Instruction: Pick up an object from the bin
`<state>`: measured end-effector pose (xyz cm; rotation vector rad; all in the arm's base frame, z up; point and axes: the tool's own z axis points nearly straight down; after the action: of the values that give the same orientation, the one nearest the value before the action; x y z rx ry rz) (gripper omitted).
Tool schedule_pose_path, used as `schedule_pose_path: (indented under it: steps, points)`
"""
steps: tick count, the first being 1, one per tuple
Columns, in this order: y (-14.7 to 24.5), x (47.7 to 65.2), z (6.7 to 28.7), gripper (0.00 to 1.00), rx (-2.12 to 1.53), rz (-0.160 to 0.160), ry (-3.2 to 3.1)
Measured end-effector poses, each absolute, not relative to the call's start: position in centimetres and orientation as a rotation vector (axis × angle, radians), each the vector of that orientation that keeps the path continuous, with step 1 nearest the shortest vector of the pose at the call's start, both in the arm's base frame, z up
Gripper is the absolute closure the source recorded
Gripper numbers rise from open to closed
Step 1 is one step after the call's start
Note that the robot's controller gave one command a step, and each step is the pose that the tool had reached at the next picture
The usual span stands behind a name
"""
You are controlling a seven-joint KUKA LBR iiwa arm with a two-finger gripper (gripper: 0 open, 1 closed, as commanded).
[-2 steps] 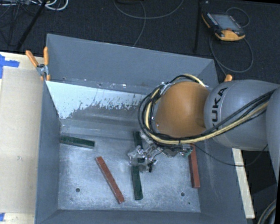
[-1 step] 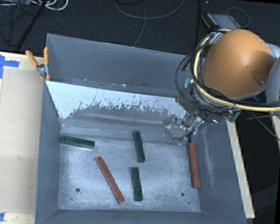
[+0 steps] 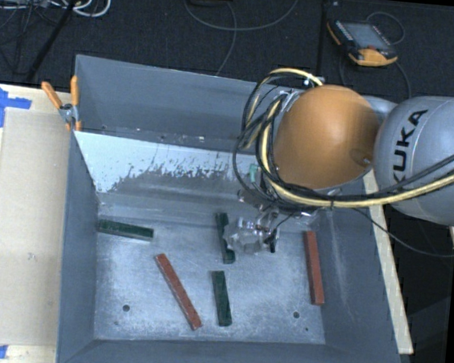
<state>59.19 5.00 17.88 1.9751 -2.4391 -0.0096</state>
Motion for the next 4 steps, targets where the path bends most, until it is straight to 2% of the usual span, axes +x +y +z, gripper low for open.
schedule_pose_path:
  steps: [1,2,3,4]
  points:
    - [4.8,59.3,18.1,0.0,1.971,-0.005,-2.447]
    - [2.8,59.8,10.6,0.0,1.752,-0.007,-2.601]
    - [6.0,51.1,8.1,0.0,2.251,-0.009,-2.187]
    - [-2.0,48.5,6.8,0.0,2.133,-0.004,-2.297]
